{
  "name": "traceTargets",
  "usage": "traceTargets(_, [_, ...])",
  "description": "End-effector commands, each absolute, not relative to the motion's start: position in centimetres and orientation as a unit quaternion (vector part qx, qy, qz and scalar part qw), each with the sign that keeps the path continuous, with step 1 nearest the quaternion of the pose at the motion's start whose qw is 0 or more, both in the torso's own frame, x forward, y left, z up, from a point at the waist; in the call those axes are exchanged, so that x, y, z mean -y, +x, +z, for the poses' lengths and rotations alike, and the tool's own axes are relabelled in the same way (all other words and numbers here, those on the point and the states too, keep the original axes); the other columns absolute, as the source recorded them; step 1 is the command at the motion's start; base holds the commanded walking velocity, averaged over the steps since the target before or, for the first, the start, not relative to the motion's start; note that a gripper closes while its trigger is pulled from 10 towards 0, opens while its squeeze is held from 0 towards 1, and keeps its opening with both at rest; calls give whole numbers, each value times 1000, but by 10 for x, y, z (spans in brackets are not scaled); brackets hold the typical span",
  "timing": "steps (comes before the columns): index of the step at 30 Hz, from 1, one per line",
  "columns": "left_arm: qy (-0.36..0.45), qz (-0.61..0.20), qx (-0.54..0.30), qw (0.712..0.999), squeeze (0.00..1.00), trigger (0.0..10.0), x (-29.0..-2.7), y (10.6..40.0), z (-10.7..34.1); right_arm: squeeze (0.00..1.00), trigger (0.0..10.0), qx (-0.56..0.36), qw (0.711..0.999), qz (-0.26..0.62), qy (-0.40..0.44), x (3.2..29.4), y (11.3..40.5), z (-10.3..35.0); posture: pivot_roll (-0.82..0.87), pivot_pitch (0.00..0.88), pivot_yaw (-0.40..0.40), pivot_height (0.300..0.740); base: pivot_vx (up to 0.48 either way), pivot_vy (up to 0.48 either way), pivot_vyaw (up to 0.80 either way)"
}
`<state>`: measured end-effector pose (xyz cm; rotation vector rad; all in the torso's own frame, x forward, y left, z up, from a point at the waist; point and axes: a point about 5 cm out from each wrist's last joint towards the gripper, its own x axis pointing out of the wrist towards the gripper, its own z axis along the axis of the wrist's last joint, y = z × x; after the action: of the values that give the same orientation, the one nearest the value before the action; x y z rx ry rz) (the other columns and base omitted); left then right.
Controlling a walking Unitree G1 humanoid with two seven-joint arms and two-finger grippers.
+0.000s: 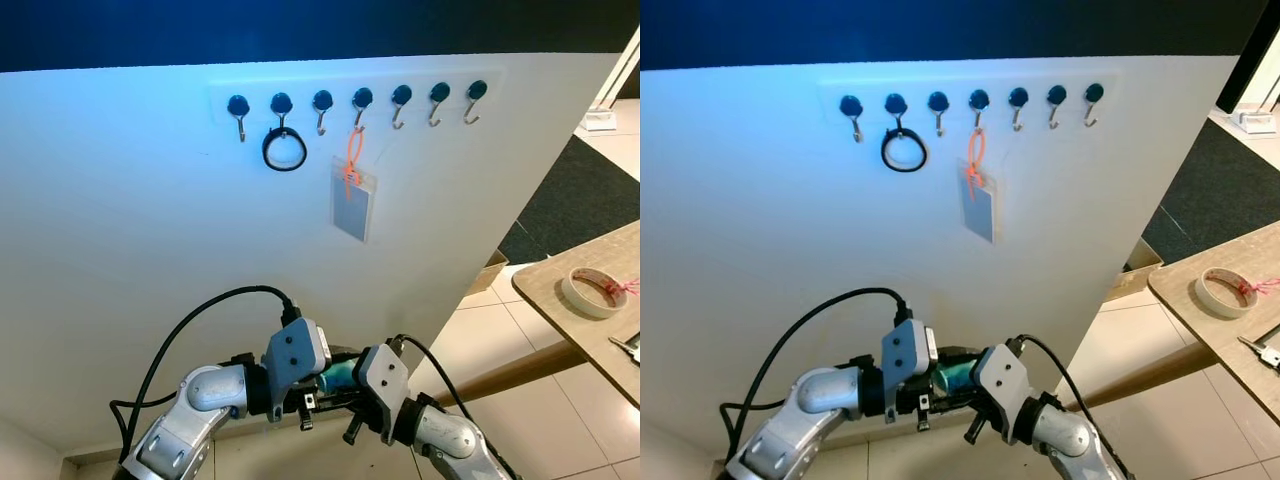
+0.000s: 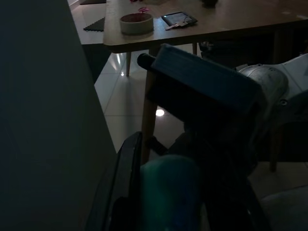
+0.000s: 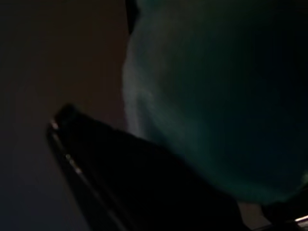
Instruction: Hang keys on a hook
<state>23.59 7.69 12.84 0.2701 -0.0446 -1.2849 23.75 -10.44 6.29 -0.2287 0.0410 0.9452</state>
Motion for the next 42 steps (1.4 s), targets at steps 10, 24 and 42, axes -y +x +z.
traceTargets(10, [173, -490, 7, 854, 0, 10000, -129, 264, 128, 0, 0, -61, 907, 406, -92, 130, 227, 42, 56, 119, -32, 740, 0, 0, 0])
traceTargets(24, [165, -496, -43, 851, 0, 10000, -143, 254, 109, 0, 0, -88, 919, 375, -88, 143, 225, 30, 53, 119, -29, 740, 0, 0, 0])
traceTargets(42, [212, -453, -195, 844, 0, 10000, -139, 228, 48, 0, 0, -441, 890, 72, 87, 184, 205, -49, 48, 115, -23, 740, 0, 0, 0])
